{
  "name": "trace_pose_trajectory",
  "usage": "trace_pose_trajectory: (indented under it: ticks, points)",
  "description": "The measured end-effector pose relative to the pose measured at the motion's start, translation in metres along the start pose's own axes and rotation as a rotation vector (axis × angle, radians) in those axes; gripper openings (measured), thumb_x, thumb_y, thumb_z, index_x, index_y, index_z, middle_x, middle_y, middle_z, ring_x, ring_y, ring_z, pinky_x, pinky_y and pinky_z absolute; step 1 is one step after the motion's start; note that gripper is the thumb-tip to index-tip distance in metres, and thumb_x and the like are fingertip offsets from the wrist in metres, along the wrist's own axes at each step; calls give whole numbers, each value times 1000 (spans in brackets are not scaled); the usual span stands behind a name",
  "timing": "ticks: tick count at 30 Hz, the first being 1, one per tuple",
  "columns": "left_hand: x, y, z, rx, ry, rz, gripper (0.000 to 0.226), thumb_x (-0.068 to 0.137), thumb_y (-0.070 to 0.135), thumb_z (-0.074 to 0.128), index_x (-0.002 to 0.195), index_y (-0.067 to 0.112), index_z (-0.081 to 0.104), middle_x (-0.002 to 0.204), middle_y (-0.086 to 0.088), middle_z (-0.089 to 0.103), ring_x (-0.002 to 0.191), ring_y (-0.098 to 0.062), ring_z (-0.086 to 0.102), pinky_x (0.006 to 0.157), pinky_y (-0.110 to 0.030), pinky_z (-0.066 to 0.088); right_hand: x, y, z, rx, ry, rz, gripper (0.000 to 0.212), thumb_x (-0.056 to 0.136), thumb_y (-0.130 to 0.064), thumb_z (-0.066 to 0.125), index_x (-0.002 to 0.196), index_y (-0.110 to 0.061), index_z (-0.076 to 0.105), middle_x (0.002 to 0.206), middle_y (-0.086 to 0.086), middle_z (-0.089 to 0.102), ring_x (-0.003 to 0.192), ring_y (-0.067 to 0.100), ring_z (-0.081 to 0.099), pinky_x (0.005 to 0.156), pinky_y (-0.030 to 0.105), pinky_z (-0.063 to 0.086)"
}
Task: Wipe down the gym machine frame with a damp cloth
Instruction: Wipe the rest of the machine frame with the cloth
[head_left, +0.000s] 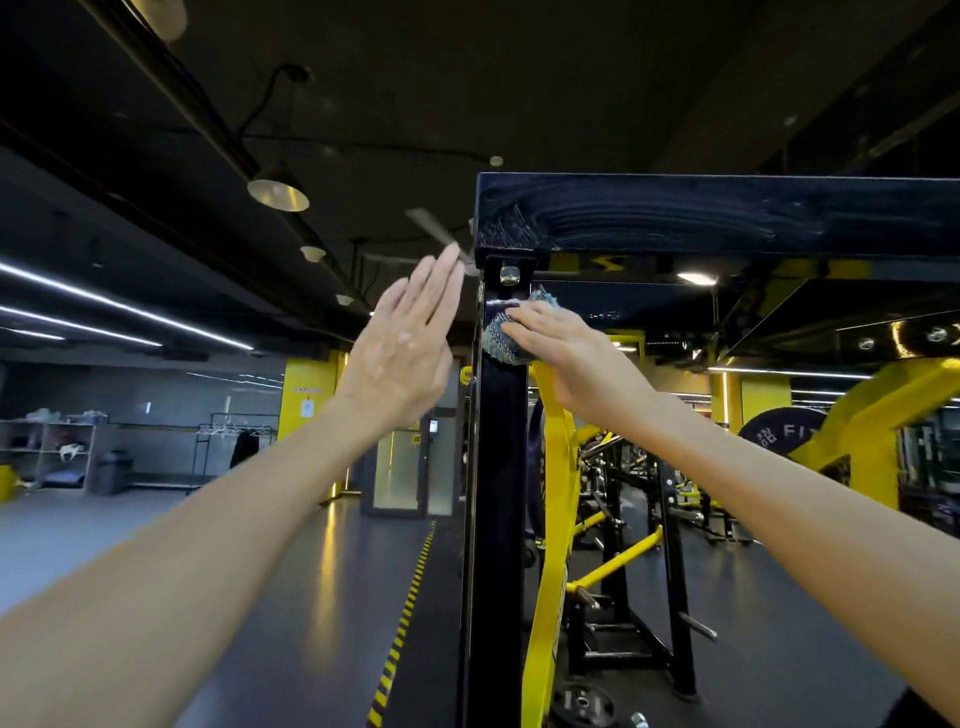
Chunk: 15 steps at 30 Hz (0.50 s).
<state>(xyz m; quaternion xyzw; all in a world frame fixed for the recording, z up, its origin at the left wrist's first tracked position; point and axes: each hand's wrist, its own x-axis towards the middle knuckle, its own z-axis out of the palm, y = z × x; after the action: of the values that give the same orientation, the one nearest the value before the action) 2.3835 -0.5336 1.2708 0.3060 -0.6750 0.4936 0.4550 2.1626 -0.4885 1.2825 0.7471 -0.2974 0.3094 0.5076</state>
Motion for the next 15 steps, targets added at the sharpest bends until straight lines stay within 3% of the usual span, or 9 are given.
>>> trace_pose_trajectory:
  ticks: [4,8,15]
  points:
    - [35,-1,-18,-3,38,131,69,91,10,39,156,2,16,165,-14,12,152,-27,13,122,-39,14,21,-5,16,40,-13,61,63,76,21,60,135,2,52,141,19,52,135,37,43,111,52,37]
    - [59,6,-13,8,-37,136,64,98,16,35,156,1,13,165,-15,9,153,-27,9,123,-38,10,27,-12,34,99,45,125,63,79,17,60,138,-3,51,139,14,53,133,33,43,103,54,44]
    - [19,31,15,-59,-25,167,62,98,22,24,156,2,16,165,-15,11,153,-26,10,124,-38,11,-37,-48,66,154,163,106,60,81,17,62,138,2,51,143,19,49,140,33,35,110,53,38]
